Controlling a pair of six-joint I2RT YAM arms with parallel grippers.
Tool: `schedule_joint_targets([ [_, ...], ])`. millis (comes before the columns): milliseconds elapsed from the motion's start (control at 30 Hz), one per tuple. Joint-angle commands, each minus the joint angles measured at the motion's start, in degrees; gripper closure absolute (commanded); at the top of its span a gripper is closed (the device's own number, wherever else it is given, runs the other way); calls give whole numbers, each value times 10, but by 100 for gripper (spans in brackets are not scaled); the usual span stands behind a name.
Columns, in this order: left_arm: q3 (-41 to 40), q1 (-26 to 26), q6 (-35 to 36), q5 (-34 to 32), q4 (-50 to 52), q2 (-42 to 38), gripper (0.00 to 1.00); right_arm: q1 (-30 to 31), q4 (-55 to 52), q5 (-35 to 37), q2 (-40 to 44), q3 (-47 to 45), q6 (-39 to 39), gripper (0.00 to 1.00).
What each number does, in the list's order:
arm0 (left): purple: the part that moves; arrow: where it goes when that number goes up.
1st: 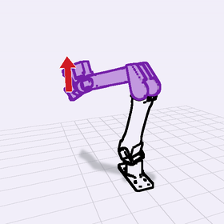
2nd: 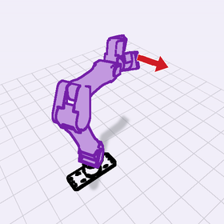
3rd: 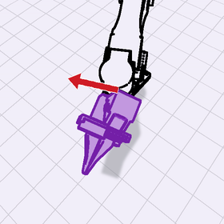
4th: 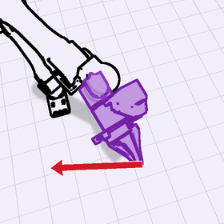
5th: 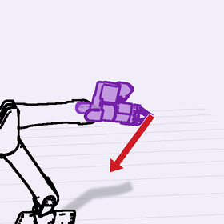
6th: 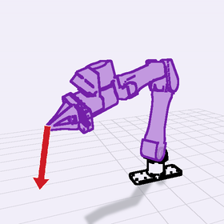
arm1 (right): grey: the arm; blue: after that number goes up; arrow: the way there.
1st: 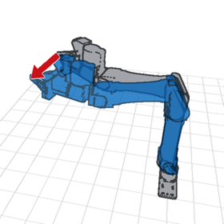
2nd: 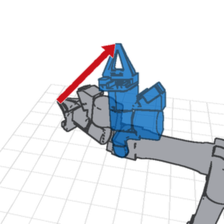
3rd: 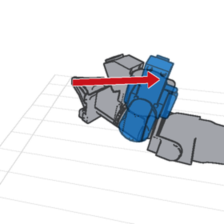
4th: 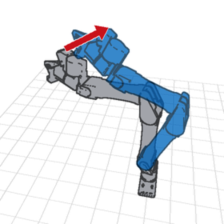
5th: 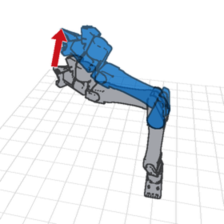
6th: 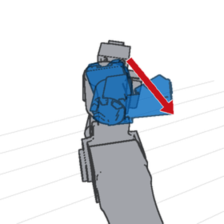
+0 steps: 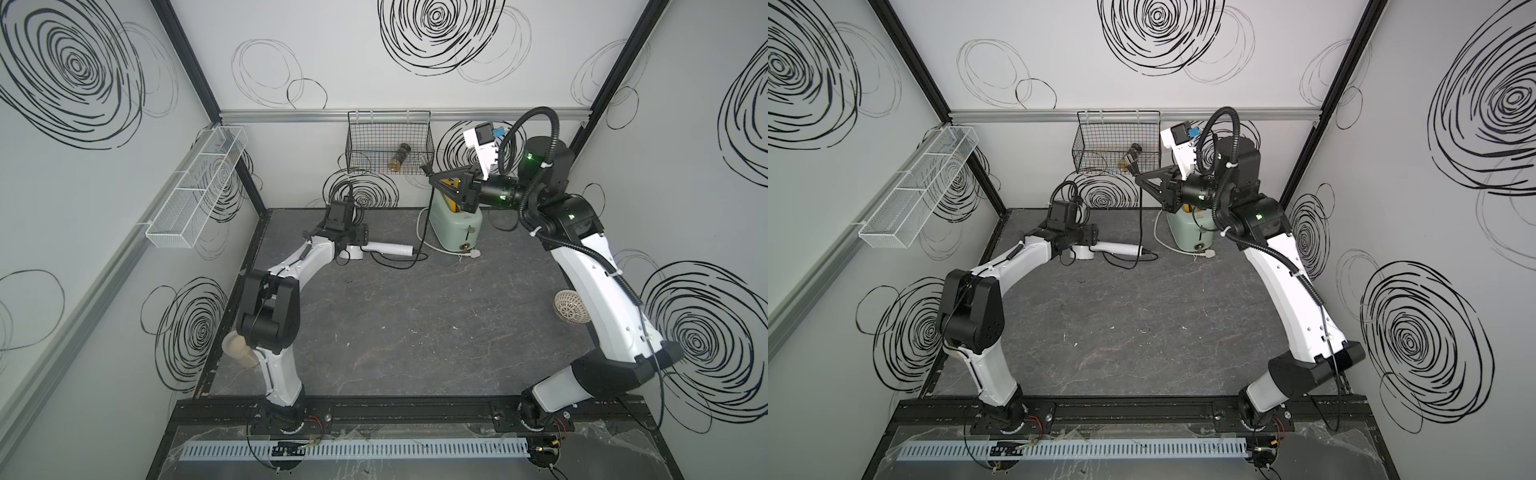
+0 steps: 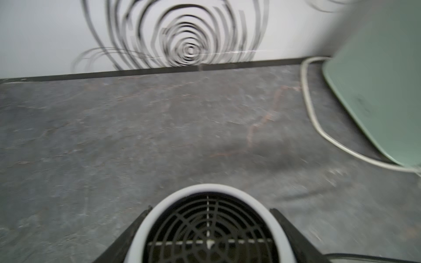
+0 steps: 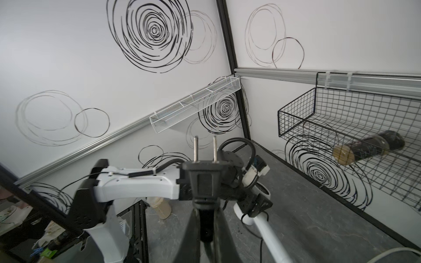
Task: Wrap the cord around the hair dryer
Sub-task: Wrap the power cord around the hair dryer.
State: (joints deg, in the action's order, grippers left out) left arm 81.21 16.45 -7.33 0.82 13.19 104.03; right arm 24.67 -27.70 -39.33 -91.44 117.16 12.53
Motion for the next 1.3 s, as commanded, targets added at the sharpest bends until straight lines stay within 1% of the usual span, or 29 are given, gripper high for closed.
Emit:
schedule_joint_targets([
  [0, -11, 25, 45, 123, 2, -65, 100, -2, 15, 37, -57, 51, -30, 100],
  [33, -18, 30, 47, 140, 6, -74, 100, -3, 14, 40, -75, 68, -29, 100],
  [133, -26, 51, 65, 153, 36, -91, 100, -5, 0, 46, -137, 140, -28, 100],
  [233, -52, 65, 71, 182, 37, -114, 100, -18, -6, 40, -185, 206, -12, 100],
  [300, -78, 70, 67, 204, 23, -135, 100, -29, -4, 34, -208, 234, 3, 100],
  [367, -101, 74, 65, 216, 7, -154, 100, -36, 3, 30, -214, 236, 13, 100],
  [433, -112, 73, 50, 200, -2, -164, 100, -38, -8, 32, -214, 236, 15, 100],
  [500, -117, 62, 24, 190, -13, -167, 100, -32, -22, 31, -198, 214, 8, 100],
  [533, -118, 56, 2, 176, -24, -168, 100, -25, -29, 39, -184, 194, 1, 100],
  [600, -115, 45, -44, 156, -46, -159, 100, 3, -29, 68, -138, 121, -24, 100],
  [667, -96, 44, -82, 89, -40, -139, 100, 36, -5, 88, -92, 45, -29, 100],
  [700, -83, 46, -90, 66, -35, -126, 100, 50, 8, 90, -74, 16, -27, 100],
  [767, -59, 60, -88, 25, -21, -103, 100, 63, 24, 89, -59, -4, -15, 100],
  [833, -37, 82, -73, -11, 2, -85, 100, 61, 23, 91, -68, 21, -3, 100],
  [900, -34, 103, -61, -40, 13, -76, 100, 51, 1, 98, -102, 87, 8, 100],
  [967, -42, 116, -60, -54, 11, -74, 100, 46, -10, 91, -139, 149, 27, 100],
  [1067, -61, 132, -57, -54, 13, -80, 100, 34, -1, 98, -179, 199, 46, 100],
  [1167, -82, 146, -37, -53, 19, -95, 100, -11, 34, 85, -209, 206, 92, 100],
  [1267, -104, 158, -2, -15, 26, -116, 100, -44, 37, 85, -242, 216, 102, 100],
])
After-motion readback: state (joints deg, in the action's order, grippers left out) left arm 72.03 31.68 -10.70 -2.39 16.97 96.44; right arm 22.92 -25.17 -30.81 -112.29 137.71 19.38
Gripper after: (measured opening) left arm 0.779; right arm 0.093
